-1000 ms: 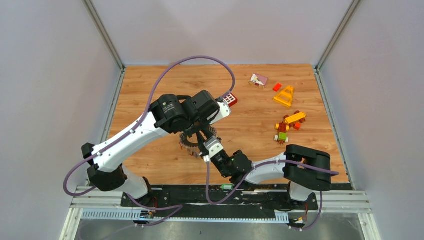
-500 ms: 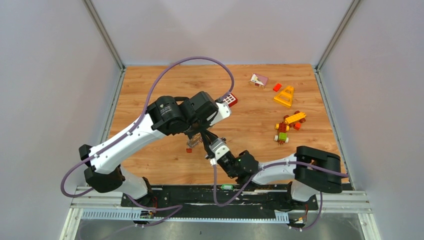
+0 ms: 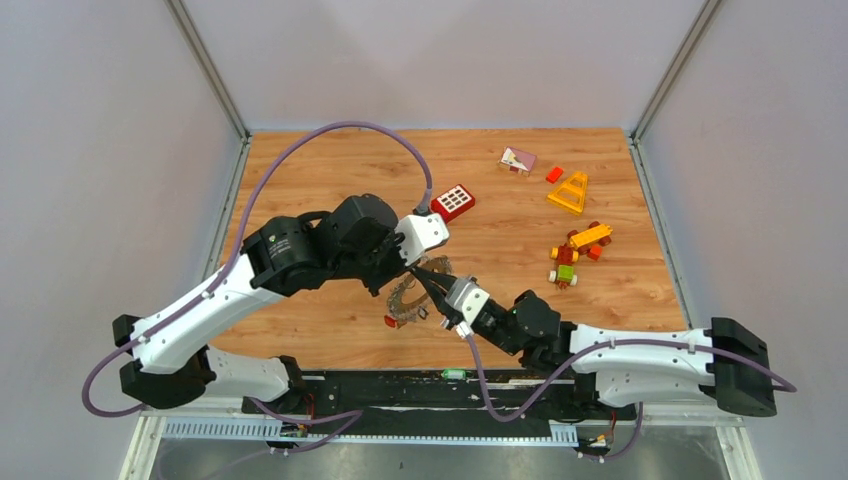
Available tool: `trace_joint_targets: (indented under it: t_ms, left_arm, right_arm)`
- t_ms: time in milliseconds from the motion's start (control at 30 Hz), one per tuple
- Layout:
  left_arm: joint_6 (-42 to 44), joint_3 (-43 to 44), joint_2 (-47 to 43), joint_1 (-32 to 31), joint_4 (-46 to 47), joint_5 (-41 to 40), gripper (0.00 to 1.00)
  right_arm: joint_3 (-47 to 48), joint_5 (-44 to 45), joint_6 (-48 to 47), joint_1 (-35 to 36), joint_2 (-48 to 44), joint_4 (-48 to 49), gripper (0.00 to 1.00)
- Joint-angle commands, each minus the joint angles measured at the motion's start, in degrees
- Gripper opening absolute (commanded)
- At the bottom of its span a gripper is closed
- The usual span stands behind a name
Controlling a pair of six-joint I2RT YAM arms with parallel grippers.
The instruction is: Remove the keys from the keyring
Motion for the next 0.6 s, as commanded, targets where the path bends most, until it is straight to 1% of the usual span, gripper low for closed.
trace_joint_targets:
  t_ms: [0, 133, 333, 567]
  left_arm:
    - [-1.9, -4.1, -5.1, 0.4, 7.2, 6.5, 0.00]
    - [-3.4, -11.4, -10.4, 0.4, 15.9, 13.5, 0.00]
    - [-6.4, -21.5, -17.4, 0.4, 28.0, 16.0, 0.00]
    - [-7.3, -27.0, -19.7, 0.3, 32.6, 19.9, 0.00]
  right_arm:
    - [4.0, -5.5, 2.5, -0.2, -5.4, -12.7, 0.00]
    - [3.7, -6.2, 3.5, -0.2, -8.5, -16.3, 0.00]
    - [3.3, -7.7, 4.1, -0.1, -10.4, -19.5, 0.00]
    - [4.1, -9.1, 4.4, -0.1, -11.1, -22.4, 0.00]
